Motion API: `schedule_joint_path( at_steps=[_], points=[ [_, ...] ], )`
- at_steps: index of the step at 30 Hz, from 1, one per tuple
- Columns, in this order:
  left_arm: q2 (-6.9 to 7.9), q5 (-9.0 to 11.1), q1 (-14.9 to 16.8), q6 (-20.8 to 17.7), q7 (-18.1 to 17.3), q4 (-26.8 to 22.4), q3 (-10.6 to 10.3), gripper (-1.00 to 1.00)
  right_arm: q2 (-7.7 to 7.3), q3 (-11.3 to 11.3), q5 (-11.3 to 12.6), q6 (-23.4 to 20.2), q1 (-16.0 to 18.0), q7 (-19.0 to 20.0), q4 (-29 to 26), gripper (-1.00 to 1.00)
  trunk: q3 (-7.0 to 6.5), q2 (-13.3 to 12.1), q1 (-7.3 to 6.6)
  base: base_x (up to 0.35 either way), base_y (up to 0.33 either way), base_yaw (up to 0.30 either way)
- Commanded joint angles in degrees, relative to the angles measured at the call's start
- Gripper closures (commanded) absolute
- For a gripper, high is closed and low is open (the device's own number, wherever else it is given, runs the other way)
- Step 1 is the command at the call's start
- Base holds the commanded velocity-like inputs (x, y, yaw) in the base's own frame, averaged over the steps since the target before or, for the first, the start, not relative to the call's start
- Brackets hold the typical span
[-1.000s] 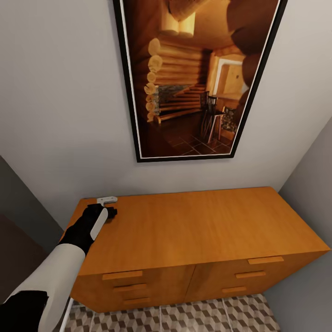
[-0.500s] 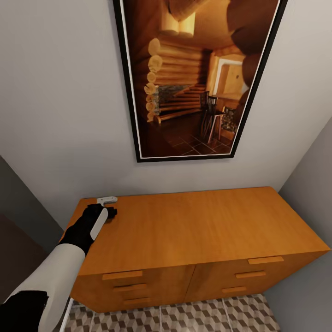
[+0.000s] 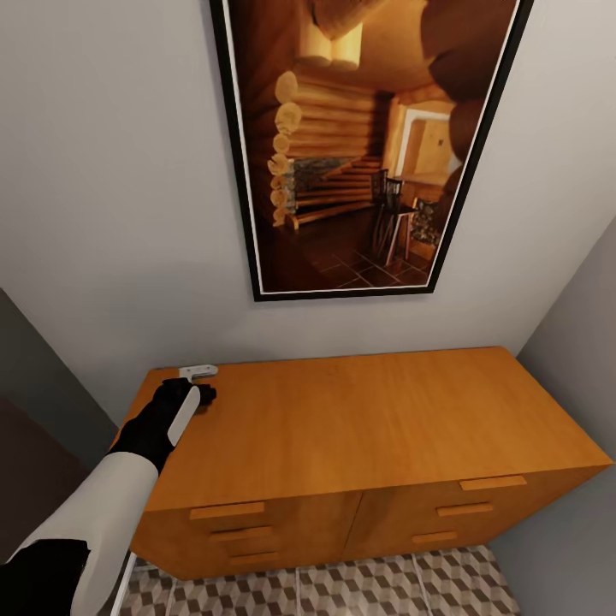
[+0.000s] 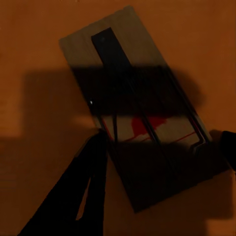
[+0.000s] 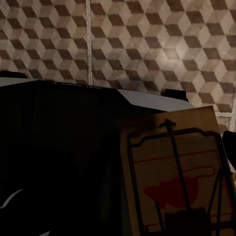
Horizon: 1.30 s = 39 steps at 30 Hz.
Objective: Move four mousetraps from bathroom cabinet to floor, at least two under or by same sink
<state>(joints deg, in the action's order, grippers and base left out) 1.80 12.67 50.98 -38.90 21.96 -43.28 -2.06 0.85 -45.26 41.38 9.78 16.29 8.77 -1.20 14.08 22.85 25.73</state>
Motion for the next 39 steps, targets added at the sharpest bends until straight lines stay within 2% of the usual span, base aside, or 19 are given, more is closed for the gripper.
schedule_joint_path(
  at_steps=[1,12,31,39],
  points=[
    [0.05,1.75,0.0,0.05,0.27,1.21,-0.23,1.0,0.03,-0.36,0.72,0.24,0.06,0.37,0.14,1.0,0.12,0.07,0.05,0.0,0.0,0.0],
    [0.05,1.72,0.0,0.03,0.24,0.62,-0.23,1.0,0.03,-0.36,0.72,0.24,0.06,0.36,0.14,1.0,0.12,0.07,0.05,0.0,0.0,0.0],
    [0.05,1.74,0.0,-0.46,0.27,-7.74,-0.23,1.0,0.03,-0.35,0.72,0.24,0.06,0.28,0.14,1.0,0.12,0.07,0.05,0.0,0.0,0.0],
    [0.13,1.74,0.0,-0.56,0.27,-8.75,-0.23,1.0,0.03,-0.35,0.72,0.24,0.06,0.28,0.14,1.0,0.12,0.07,0.05,0.0,0.0,0.0]
  ],
)
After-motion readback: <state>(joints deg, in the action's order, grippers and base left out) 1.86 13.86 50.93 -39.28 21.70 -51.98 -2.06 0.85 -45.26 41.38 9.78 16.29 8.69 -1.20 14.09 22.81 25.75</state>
